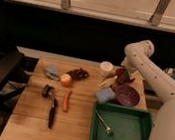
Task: Place eraser in purple bowl
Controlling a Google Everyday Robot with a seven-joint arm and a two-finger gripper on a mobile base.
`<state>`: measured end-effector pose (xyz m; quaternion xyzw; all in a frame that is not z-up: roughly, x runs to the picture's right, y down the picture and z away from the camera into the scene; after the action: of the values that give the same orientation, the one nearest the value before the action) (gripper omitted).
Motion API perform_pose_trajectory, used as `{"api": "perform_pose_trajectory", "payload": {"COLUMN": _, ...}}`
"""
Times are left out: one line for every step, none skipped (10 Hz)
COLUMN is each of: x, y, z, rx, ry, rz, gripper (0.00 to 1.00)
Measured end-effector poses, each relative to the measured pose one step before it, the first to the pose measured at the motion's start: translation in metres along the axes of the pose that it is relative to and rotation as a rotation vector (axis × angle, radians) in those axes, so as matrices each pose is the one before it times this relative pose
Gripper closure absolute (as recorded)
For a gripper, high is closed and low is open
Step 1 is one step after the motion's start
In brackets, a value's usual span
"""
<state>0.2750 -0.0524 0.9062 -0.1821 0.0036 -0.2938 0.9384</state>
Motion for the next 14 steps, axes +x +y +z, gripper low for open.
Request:
{"api": "perform_pose_trajectory", "payload": {"x": 0.00720, "y": -0.00252, "z": 0.00706, "rx": 0.00315, "ry": -0.00552, "rz": 0.01102, "gripper": 0.35}}
{"api": "perform_pose_trajectory", "payload": {"x": 0.00809, "y": 0.00072, "z": 0.00339, "rx": 0.00229, "ry": -0.00953, "rz": 0.02401, "gripper": 0.35}}
{"api": "perform_pose_trajectory", "payload": {"x": 0.00445, "y": 0.00084, "z": 0.00188, "rx": -0.00026, "ry": -0.00210, "rz": 0.01028, "gripper": 0.35}}
{"api": "perform_pose_trajectory", "payload": {"x": -0.00199, "y": -0.00191, "z": 0.00027, "rx": 0.00226, "ry": -0.00621, "rz": 0.00101, "gripper": 0.35}}
{"api": "perform_pose_trajectory", "payload": {"x": -0.00033, "y": -0.00045, "z": 0.00000, "rx": 0.00011, "ry": 0.00012, "rz": -0.00138, "gripper": 0.35}}
{"api": "perform_pose_trajectory", "payload": {"x": 0.00168, "y": 0.00145, "z": -0.00063, "rx": 0.00145, "ry": -0.00166, "rz": -0.00279, "gripper": 0.35}}
{"api": "perform_pose_trajectory", "payload": {"x": 0.00143, "y": 0.00109, "z": 0.00106, "rx": 0.00108, "ry": 0.00103, "rz": 0.00328, "gripper": 0.35}}
{"api": "perform_pose_trajectory", "payload": {"x": -0.00051, "y": -0.00047, "z": 0.00530, "rx": 0.00498, "ry": -0.00098, "rz": 0.00230, "gripper": 0.35}}
{"api": "perform_pose_trajectory", "payload": {"x": -0.00162, "y": -0.00202, "z": 0.00488, "rx": 0.00534, "ry": -0.00051, "rz": -0.00111, "gripper": 0.35}}
{"api": "perform_pose_trajectory", "payload": {"x": -0.00123, "y": -0.00117, "z": 0.00538, "rx": 0.00363, "ry": 0.00017, "rz": -0.00249, "gripper": 0.35}}
{"api": "perform_pose_trajectory", "payload": {"x": 0.00080, "y": -0.00123, "z": 0.00350, "rx": 0.00209, "ry": 0.00490, "rz": -0.00243, "gripper": 0.35}}
{"api": "perform_pose_trajectory", "payload": {"x": 0.00179, "y": 0.00135, "z": 0.00595, "rx": -0.00310, "ry": 0.00732, "rz": -0.00057, "gripper": 0.35}}
{"api": "perform_pose_trajectory", "payload": {"x": 0.00105, "y": -0.00013, "z": 0.00495, "rx": -0.00326, "ry": 0.00476, "rz": 0.00028, "gripper": 0.35}}
{"api": "perform_pose_trajectory", "payload": {"x": -0.00056, "y": 0.00058, "z": 0.00727, "rx": -0.00666, "ry": 0.00091, "rz": -0.00190, "gripper": 0.35}}
